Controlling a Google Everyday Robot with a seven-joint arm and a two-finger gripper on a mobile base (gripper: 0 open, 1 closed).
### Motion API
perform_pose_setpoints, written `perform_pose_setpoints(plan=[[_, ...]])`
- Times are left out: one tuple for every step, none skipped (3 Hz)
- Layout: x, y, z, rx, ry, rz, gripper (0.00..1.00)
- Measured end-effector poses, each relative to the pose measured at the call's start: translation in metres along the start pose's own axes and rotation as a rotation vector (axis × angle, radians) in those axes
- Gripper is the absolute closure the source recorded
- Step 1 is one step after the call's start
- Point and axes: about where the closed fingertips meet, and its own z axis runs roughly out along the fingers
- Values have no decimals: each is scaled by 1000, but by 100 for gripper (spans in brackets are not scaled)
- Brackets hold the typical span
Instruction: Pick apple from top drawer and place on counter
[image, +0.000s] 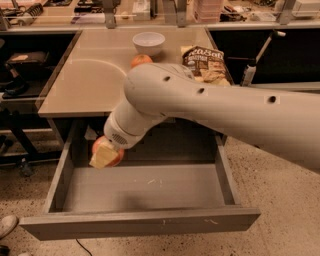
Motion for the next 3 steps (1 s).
perform_pose_setpoints(plan=[[-41, -8, -15, 17, 10, -35, 100], [-78, -25, -22, 29, 14, -60, 100], [-106, -49, -28, 43, 18, -72, 100]])
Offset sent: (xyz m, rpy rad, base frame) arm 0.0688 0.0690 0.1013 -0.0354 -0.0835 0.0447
